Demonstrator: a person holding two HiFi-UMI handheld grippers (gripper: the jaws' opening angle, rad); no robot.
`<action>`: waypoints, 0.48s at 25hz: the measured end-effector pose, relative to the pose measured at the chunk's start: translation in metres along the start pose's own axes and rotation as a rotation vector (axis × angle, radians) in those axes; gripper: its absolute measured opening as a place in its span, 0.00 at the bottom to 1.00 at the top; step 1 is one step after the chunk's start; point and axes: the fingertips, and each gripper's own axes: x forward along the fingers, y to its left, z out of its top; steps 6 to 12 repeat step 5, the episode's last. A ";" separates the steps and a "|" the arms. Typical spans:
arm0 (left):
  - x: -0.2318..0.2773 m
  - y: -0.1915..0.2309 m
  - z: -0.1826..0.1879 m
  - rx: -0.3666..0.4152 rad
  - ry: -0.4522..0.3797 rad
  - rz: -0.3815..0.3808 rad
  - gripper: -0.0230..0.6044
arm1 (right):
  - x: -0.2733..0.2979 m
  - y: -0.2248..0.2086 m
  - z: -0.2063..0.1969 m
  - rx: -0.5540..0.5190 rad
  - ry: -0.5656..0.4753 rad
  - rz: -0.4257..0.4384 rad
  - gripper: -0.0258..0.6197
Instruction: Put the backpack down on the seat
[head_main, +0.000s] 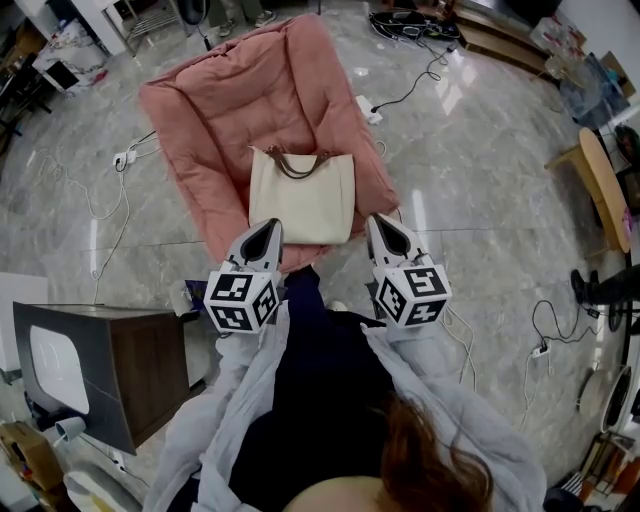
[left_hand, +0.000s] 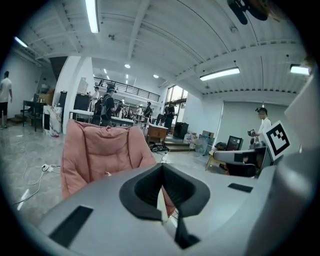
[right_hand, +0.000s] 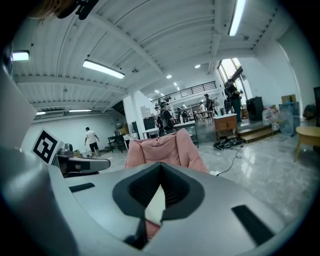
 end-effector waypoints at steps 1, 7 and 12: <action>0.001 0.000 0.000 0.000 0.002 -0.002 0.06 | 0.000 0.000 0.000 0.002 0.000 0.002 0.05; 0.002 -0.002 -0.002 0.004 0.016 -0.012 0.06 | 0.001 0.000 -0.002 0.017 0.006 0.011 0.05; 0.002 -0.002 -0.002 0.004 0.016 -0.012 0.06 | 0.001 0.000 -0.002 0.017 0.006 0.011 0.05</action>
